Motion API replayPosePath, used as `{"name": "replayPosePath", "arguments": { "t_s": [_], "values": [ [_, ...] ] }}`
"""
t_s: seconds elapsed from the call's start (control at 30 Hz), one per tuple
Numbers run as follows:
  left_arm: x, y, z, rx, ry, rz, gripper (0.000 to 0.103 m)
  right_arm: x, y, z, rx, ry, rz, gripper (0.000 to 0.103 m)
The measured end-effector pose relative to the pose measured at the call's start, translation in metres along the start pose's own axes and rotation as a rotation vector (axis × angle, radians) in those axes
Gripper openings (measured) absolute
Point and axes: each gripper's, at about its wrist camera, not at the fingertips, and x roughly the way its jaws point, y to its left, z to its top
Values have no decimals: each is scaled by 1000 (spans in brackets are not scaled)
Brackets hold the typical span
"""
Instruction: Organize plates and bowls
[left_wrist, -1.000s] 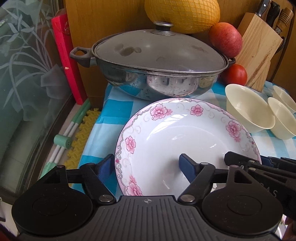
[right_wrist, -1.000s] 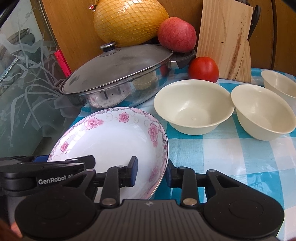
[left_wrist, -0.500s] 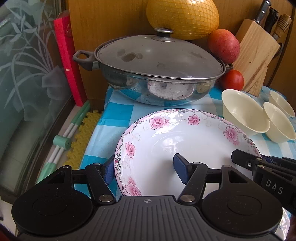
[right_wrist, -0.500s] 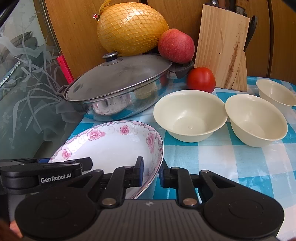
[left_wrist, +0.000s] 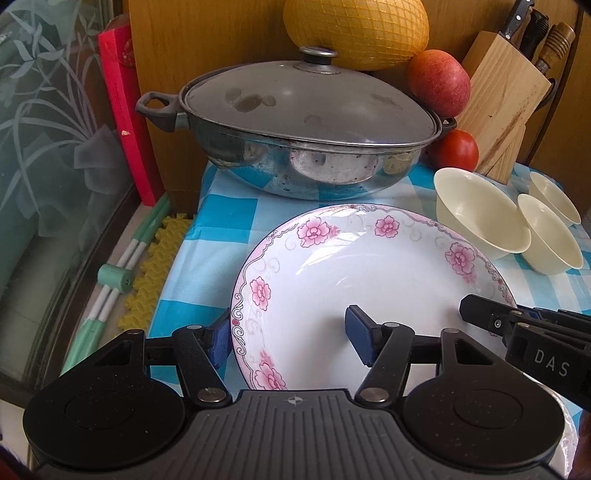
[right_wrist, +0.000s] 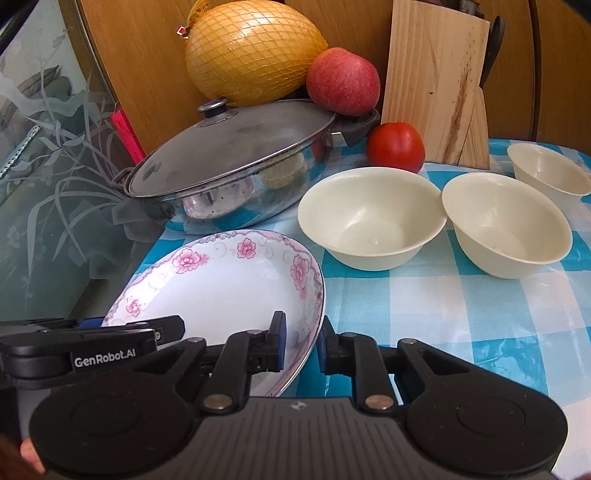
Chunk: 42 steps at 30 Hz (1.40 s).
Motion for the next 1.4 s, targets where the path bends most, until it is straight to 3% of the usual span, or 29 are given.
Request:
{"name": "replayPosePath", "arguments": {
  "t_s": [0.23, 0.5, 0.7, 1.4],
  "values": [
    [7, -7, 2, 25, -4, 23, 80, 10, -2, 1, 6, 19, -8, 22],
    [6, -5, 4, -14, -6, 34, 69, 8, -1, 4, 1, 13, -6, 18],
    [-3, -5, 4, -1, -38, 57, 67, 1, 4, 6, -18, -13, -2, 16],
    [-40, -19, -6, 38, -99, -40, 66, -47, -7, -11, 30, -62, -21, 16]
  ]
}}
